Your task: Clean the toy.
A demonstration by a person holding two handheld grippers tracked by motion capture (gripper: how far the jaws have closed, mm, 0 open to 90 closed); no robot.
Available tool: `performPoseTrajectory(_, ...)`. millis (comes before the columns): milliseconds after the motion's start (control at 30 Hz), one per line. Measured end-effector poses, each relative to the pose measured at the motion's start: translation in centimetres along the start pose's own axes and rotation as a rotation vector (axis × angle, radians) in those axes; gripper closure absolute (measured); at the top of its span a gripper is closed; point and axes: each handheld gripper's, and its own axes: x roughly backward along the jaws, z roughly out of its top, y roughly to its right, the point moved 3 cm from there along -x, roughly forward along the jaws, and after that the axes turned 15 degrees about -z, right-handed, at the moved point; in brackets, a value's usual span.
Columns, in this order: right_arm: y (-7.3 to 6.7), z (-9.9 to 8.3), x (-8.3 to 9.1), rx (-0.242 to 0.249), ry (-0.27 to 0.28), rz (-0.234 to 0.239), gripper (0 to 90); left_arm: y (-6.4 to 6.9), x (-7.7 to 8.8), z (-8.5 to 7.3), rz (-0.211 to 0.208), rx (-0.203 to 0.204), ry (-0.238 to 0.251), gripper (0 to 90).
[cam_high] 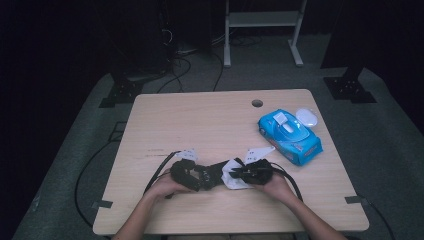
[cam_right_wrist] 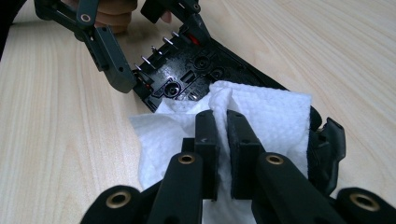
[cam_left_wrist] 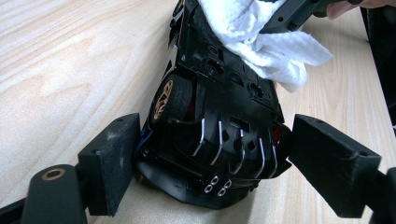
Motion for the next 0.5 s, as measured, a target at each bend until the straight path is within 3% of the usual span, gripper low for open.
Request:
performPoseTrajectory(133,-0.1,0.0,0.0,0.006,0.004,-0.010,83.7,0.2,-0.1,0.1,0.016,-0.027,-0.001,17.9)
performPoseTrajectory(367,-0.2,-0.2,0.3,0.000,0.015,-0.008,84.2,0.8,-0.3,0.6,0.106,-0.163,-0.056,17.5)
performPoseTrajectory(500,-0.3,-0.3,0.4,0.000,0.014,-0.007,84.7,1.1,-0.4,0.7,0.130,-0.211,-0.065,17.4)
